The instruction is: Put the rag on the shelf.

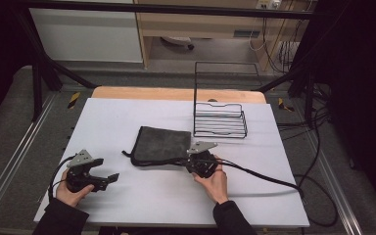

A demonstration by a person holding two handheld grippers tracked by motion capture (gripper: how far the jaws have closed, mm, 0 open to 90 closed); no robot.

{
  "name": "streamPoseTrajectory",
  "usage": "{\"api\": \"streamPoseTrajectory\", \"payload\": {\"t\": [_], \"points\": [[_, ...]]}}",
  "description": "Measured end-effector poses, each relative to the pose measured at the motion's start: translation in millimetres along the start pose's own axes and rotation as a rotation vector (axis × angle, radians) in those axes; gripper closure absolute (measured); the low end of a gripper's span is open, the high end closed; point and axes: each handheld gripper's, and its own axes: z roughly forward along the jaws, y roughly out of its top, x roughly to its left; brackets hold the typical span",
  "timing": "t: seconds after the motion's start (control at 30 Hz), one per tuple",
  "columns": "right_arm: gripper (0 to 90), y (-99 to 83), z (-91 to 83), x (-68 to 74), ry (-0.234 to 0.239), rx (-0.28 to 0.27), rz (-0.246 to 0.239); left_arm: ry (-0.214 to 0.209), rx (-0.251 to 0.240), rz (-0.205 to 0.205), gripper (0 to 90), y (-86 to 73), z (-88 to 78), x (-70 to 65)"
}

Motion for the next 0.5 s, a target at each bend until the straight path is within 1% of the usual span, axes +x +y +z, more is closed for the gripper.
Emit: {"api": "streamPoseTrajectory", "payload": {"t": [0.07,0.1,0.13,0.2,0.27,0.3,0.33,0.37,0.4,0.43,0.47,0.5], "points": [[81.3,-3.6,-6.3,0.3,0.002,0.006,-0.003,-0.002,0.002,-0.001,8.5,0.1,0.1,-0.3],[81.3,-3.6,-6.3,0.3,0.002,0.006,-0.003,-0.002,0.003,-0.002,8.5,0.2,0.2,-0.5],[81.2,-7.8,-12.9,0.1,0.005,0.007,-0.007,-0.002,0.004,-0.001,8.9,0.8,0.6,-1.1],[81.1,-12.4,-19.6,-0.1,0.005,0.015,-0.002,-0.004,0.01,-0.003,9.3,1.9,0.9,-2.3],[81.1,-14.9,-22.8,-0.9,0.01,0.018,-0.004,-0.007,0.012,-0.009,9.8,2.8,1.3,-3.3],[81.0,-20.1,-28.3,-2.1,0.016,0.016,0.005,-0.01,0.013,-0.009,11.2,4.0,1.6,-4.4],[81.0,-20.1,-28.3,-2.1,0.016,0.016,0.005,-0.013,0.013,-0.016,11.2,5.5,2.1,-6.1],[80.8,-25.1,-32.7,-4.6,0.017,0.016,0.006,-0.013,0.015,-0.015,13.2,8.1,3.1,-8.1],[80.7,-26.7,-33.2,-5.6,0.018,0.017,0.009,-0.014,0.021,-0.009,14.0,12.4,5.2,-12.0],[80.7,-26.7,-33.2,-5.6,0.018,0.017,0.009,-0.014,0.021,-0.009,14.7,12.4,5.2,-12.0],[80.4,-30.8,-32.0,-8.0,0.021,0.021,0.017,-0.01,0.032,0.001,16.7,18.0,8.5,-16.2],[80.2,-31.9,-31.2,-8.7,0.022,0.022,0.015,-0.01,0.032,0.001,19.1,18.0,8.5,-16.2]]}}
